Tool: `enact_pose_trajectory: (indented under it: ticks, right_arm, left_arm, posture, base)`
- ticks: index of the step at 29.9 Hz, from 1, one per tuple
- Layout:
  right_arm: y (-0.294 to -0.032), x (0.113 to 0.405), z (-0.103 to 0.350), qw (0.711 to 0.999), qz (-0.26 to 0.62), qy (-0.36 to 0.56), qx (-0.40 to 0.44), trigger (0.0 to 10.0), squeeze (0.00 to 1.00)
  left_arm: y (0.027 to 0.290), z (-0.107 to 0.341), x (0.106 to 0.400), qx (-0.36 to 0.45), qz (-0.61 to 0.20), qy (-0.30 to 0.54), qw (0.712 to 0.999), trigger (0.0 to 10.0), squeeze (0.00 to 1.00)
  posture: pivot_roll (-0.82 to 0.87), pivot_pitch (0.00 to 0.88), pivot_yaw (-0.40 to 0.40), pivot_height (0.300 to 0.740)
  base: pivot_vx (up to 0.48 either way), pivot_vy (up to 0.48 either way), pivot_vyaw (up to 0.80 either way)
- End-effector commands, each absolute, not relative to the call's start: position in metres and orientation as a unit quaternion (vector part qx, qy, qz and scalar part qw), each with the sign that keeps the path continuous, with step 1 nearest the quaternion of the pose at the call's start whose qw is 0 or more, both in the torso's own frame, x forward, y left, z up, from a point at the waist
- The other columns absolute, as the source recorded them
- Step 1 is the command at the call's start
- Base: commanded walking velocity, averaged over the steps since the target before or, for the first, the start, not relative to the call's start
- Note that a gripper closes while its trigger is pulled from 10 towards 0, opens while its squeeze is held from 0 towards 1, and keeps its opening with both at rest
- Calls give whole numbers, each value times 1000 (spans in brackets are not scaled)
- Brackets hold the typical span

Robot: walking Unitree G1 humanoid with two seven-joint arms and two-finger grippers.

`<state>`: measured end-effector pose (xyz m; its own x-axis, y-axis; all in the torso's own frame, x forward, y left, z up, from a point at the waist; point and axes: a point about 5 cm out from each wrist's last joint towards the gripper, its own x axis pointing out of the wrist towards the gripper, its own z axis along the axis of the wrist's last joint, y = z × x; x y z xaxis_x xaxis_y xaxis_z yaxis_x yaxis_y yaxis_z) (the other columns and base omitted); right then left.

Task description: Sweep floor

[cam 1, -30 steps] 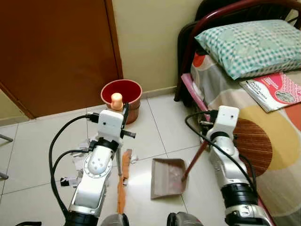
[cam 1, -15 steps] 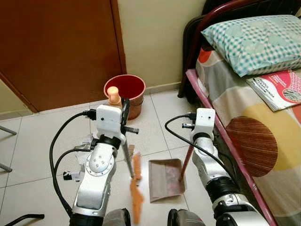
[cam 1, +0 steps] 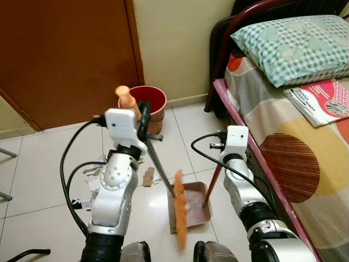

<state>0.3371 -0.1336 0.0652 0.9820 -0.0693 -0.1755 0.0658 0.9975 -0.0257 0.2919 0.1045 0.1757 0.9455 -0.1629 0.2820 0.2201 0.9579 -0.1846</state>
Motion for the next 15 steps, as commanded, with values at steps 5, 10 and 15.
enact_pose_trajectory:
  ticks: [5,10,15]
  right_arm:
    - [-130,338,61,995,-17,98,-10,10000,0]
    - [-131,338,60,995,-16,100,-7,10000,0]
    - [-138,339,61,995,-32,97,22,10000,0]
  left_arm:
    - [116,192,299,-127,-70,-179,973,10000,0]
    - [149,198,309,-89,-38,-195,976,10000,0]
    - [173,198,311,-69,-16,-196,978,10000,0]
  posture:
    - [-23,87,-28,740]
    - [-25,63,-28,740]
    - [-20,48,-26,740]
  base:
    - [0,0,0]
    - [0,0,0]
    - [0,0,0]
